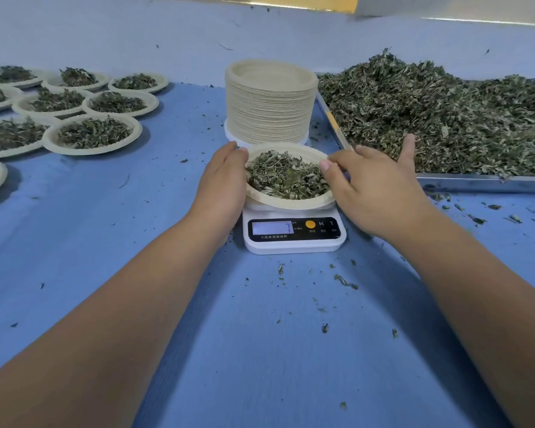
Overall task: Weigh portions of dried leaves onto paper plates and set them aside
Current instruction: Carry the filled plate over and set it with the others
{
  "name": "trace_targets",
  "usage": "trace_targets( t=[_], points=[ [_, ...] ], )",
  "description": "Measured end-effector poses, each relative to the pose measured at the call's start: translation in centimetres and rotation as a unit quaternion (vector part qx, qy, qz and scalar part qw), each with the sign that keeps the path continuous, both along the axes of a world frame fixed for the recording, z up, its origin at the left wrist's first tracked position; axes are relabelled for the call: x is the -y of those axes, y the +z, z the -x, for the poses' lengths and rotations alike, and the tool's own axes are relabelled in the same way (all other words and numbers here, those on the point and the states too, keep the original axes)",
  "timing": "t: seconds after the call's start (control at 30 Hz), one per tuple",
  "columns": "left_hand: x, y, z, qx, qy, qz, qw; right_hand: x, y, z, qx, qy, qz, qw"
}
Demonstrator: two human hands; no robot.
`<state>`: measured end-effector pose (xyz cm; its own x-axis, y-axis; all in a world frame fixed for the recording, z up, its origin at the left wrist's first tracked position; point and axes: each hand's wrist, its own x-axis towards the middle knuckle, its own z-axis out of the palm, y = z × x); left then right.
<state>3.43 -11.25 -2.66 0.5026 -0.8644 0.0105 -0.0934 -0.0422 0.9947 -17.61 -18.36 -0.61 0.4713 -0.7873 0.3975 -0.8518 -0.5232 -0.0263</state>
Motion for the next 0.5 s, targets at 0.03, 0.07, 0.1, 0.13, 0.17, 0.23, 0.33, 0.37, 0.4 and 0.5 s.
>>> trace_targets(
  t=[0.03, 0.07, 0.1, 0.13, 0.17, 0.23, 0.33, 0.37, 0.4, 0.5],
  points=[
    [-0.2, 0.1, 0.1, -0.002, 0.007, 0.001, 1.0, -0.4, 0.2, -0.3, 0.019, 0.005, -0.021, 1.0],
    [-0.4, 0.3, 0.1, -0.004, 0.019, 0.007, 1.0, -0.8, 0.2, -0.8, 0.046, 0.013, -0.047, 0.998],
    [-0.6, 0.5, 0.1, -0.013, 0.037, 0.013, 0.999, -1.4, 0.3, -1.2, 0.076, 0.026, -0.073, 0.994],
    [-0.9, 0.9, -0.2, -0.029, 0.057, 0.02, 0.998, -2.0, 0.4, -1.7, 0.104, 0.043, -0.097, 0.989],
    [-1.2, 1.2, -0.7, -0.051, 0.075, 0.028, 0.996, -2.7, 0.5, -2.2, 0.128, 0.061, -0.117, 0.983],
    [-2.5, 2.3, -2.0, -0.104, 0.116, 0.052, 0.986, -4.1, 0.7, -3.2, 0.157, 0.103, -0.157, 0.97],
    [-5.8, 3.4, -4.5, -0.141, 0.204, 0.057, 0.967, -5.9, 1.3, -5.4, 0.122, 0.181, -0.17, 0.961],
    [-7.0, 3.5, -5.2, -0.149, 0.225, 0.062, 0.961, -6.5, 1.5, -6.3, 0.107, 0.205, -0.165, 0.959],
    [-8.3, 3.6, -6.0, -0.154, 0.242, 0.066, 0.956, -7.0, 1.5, -7.4, 0.093, 0.226, -0.163, 0.956],
    [-12.0, 3.7, -8.2, -0.14, 0.296, 0.061, 0.943, -8.9, 1.4, -11.0, 0.061, 0.28, -0.169, 0.943]
  ],
)
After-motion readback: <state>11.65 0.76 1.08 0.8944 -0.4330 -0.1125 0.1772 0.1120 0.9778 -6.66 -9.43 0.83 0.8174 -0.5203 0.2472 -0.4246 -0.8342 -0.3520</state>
